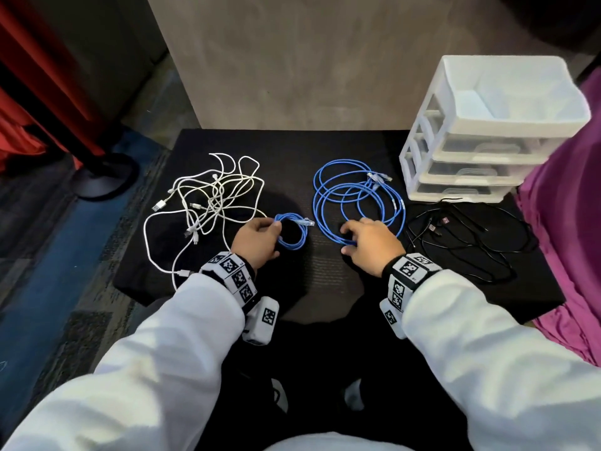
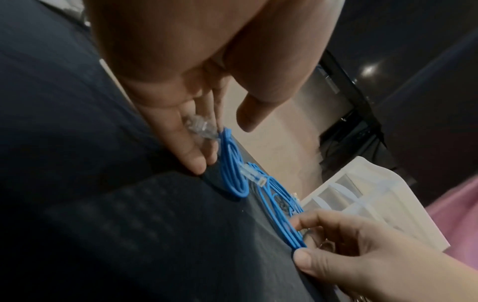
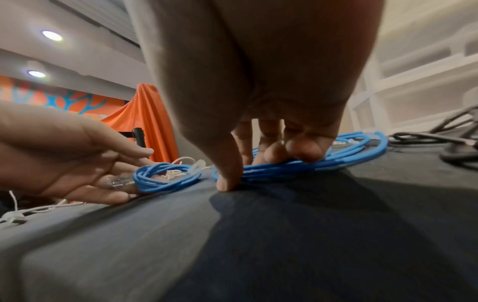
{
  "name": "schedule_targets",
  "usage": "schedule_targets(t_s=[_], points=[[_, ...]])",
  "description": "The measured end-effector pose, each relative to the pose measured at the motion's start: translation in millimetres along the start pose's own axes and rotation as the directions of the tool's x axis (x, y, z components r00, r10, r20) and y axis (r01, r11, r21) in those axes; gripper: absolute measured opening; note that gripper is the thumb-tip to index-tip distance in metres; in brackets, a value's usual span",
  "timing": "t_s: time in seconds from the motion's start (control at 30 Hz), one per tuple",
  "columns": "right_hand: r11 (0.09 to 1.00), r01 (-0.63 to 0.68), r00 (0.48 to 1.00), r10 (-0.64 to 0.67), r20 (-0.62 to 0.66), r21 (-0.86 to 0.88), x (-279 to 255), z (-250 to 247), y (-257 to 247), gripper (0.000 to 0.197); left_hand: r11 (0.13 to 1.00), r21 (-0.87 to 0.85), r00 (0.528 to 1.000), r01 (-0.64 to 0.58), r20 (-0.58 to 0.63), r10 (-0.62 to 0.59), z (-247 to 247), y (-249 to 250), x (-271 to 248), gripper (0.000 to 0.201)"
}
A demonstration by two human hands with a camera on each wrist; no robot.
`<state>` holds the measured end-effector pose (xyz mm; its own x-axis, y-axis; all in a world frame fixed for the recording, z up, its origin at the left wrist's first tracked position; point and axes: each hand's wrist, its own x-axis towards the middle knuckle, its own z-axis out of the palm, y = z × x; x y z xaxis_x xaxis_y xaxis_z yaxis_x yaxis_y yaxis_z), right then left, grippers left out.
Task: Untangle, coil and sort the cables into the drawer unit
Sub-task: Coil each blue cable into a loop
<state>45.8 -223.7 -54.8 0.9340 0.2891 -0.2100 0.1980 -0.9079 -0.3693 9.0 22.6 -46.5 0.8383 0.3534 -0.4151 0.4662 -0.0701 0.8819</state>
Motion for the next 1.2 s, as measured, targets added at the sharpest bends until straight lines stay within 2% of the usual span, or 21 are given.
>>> schedule_targets(t_s=[0.1, 0.2, 0.37, 0.43, 0.5, 0.6, 0.7, 0.77, 0.83, 0.93, 1.0, 1.07, 1.2], points=[[1.000, 0.014, 0.998, -0.012, -0.064, 0.026, 0.7, -5.2, -1.6, 0.009, 0.961, 0.256, 0.994, -0.108, 0.013, 0.108, -5.5, 5.0, -4.3, 0.048], [0.984, 0.059, 0.972, -0.018, -0.234, 0.170, -2.7, -23.6, -5.1, 0.009, 0.831, 0.521, 0.978, -0.196, 0.039, 0.206, -12.1, 14.8, -8.9, 0.043], [0.930, 0.150, 0.856, 0.047, -0.515, 0.335, -28.5, -98.3, -16.3, 0.010, 0.730, 0.634, 0.957, -0.256, 0.061, 0.282, -14.5, 23.4, -15.4, 0.035], [0.877, 0.241, 0.804, 0.059, -0.591, 0.416, -43.5, -130.9, -21.1, 0.009, 0.735, 0.591, 0.928, -0.332, 0.067, 0.366, -11.8, 28.4, -20.8, 0.031], [0.802, 0.339, 0.773, 0.060, -0.631, 0.491, -61.2, -160.0, -28.8, 0.009, 0.769, 0.473, 0.887, -0.430, 0.063, 0.457, -5.5, 38.4, -31.0, 0.027], [0.732, 0.434, 0.751, 0.029, -0.659, 0.526, -90.4, -189.9, -42.4, 0.005, 0.834, 0.132, 0.844, -0.536, 0.064, 0.532, 7.0, 56.3, -44.5, 0.033], [0.702, 0.463, 0.756, 0.006, -0.655, 0.541, -101.4, -193.6, -46.2, 0.007, 0.806, -0.095, 0.794, -0.584, 0.137, 0.592, 21.5, 74.5, -57.4, 0.043], [0.702, 0.428, 0.793, 0.011, -0.609, 0.570, -97.7, -184.1, -44.3, 0.007, 0.822, -0.167, 0.787, -0.544, 0.237, 0.569, 34.7, 76.4, -63.1, 0.041], [0.681, 0.397, 0.822, 0.034, -0.568, 0.615, -94.4, -173.4, -42.4, 0.007, 0.873, -0.093, 0.795, -0.478, 0.378, 0.475, 49.6, 63.7, -61.1, 0.038], [0.648, 0.363, 0.845, 0.073, -0.529, 0.670, -95.9, -162.0, -42.5, 0.017, 0.888, 0.125, 0.783, -0.443, 0.536, 0.315, 63.8, 30.4, -47.4, 0.059], [0.648, 0.368, 0.838, 0.081, -0.540, 0.667, -99.8, -161.6, -43.5, 0.016, 0.879, 0.146, 0.771, -0.453, 0.559, 0.305, 69.1, 24.8, -45.5, 0.071], [0.642, 0.413, 0.789, 0.102, -0.606, 0.646, -105.5, -170.0, -45.4, 0.014, 0.878, 0.130, 0.769, -0.460, 0.553, 0.321, 76.3, 32.7, -44.3, 0.076], [0.640, 0.554, 0.625, 0.105, -0.774, 0.533, -124.3, -202.4, -52.5, 0.012, 0.852, 0.192, 0.765, -0.487, 0.564, 0.311, 99.8, 58.8, -33.0, 0.069]])
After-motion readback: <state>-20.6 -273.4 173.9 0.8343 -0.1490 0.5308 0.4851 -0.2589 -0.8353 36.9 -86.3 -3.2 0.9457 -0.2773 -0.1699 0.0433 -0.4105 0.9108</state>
